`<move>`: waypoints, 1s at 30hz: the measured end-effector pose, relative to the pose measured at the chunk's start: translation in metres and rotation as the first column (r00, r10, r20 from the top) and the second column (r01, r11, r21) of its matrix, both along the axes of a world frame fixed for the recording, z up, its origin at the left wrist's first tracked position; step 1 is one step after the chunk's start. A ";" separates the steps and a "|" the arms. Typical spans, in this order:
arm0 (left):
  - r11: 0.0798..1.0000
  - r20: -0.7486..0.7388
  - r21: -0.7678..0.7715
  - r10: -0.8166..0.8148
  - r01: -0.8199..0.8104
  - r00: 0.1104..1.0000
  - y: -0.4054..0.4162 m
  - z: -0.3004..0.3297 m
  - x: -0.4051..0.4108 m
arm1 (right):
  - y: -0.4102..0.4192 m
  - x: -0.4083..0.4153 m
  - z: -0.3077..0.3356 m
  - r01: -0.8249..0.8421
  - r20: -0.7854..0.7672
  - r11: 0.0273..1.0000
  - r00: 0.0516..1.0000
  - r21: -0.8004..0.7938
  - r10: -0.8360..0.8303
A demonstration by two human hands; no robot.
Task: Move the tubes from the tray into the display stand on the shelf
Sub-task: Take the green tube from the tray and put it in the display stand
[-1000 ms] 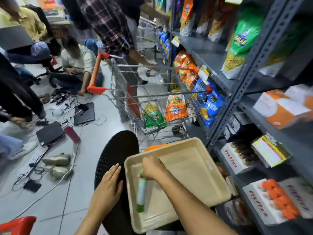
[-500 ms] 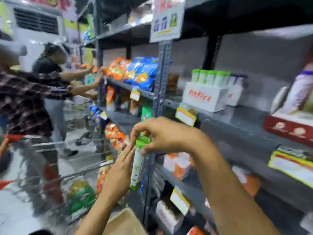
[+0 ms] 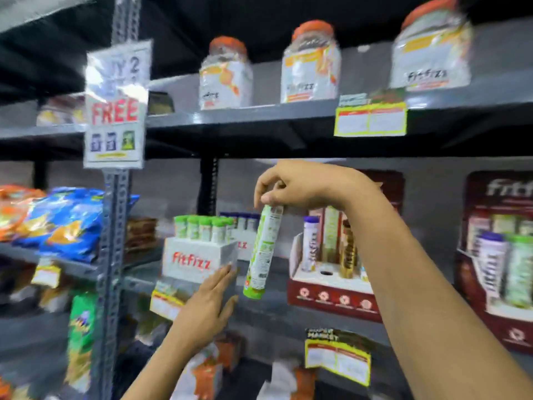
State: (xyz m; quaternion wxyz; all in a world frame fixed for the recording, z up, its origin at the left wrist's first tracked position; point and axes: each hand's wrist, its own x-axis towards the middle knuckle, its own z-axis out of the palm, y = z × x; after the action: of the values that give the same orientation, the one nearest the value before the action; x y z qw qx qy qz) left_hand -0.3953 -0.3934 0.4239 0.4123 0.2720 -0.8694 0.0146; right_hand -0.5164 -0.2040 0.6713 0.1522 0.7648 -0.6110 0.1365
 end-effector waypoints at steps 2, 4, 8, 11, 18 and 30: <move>0.999 0.014 0.031 -0.026 0.026 1.000 -0.007 0.003 -0.018 | 0.000 -0.016 0.007 0.046 -0.006 0.998 0.999 0.031 -0.046; 0.997 0.044 0.063 -0.057 0.054 0.997 -0.011 0.006 -0.034 | -0.002 -0.030 0.011 0.112 0.022 0.991 0.993 0.078 -0.114; 0.990 0.123 0.111 -0.096 0.082 0.988 -0.011 0.013 -0.064 | -0.010 -0.056 0.010 0.232 0.054 0.967 0.970 0.108 -0.239; 0.987 0.169 0.147 -0.085 0.060 0.982 -0.015 0.018 -0.079 | -0.018 -0.076 0.007 0.313 0.071 0.942 0.944 0.119 -0.322; 0.962 0.405 0.258 -0.022 -0.091 0.914 -0.027 0.018 -0.088 | -0.034 -0.111 0.000 0.388 0.133 0.914 0.906 0.123 -0.402; 0.953 0.482 0.282 -0.040 -0.112 0.875 -0.019 0.023 -0.087 | -0.062 -0.129 -0.012 0.318 0.268 0.943 0.905 0.094 -0.332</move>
State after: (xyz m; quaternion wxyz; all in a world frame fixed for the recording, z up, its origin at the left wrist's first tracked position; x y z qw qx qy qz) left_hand -0.4827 -0.4125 0.4471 0.1359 0.3355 -0.9312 -0.0431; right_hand -0.6457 -0.2658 0.6590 0.0664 0.6287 -0.7482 0.2011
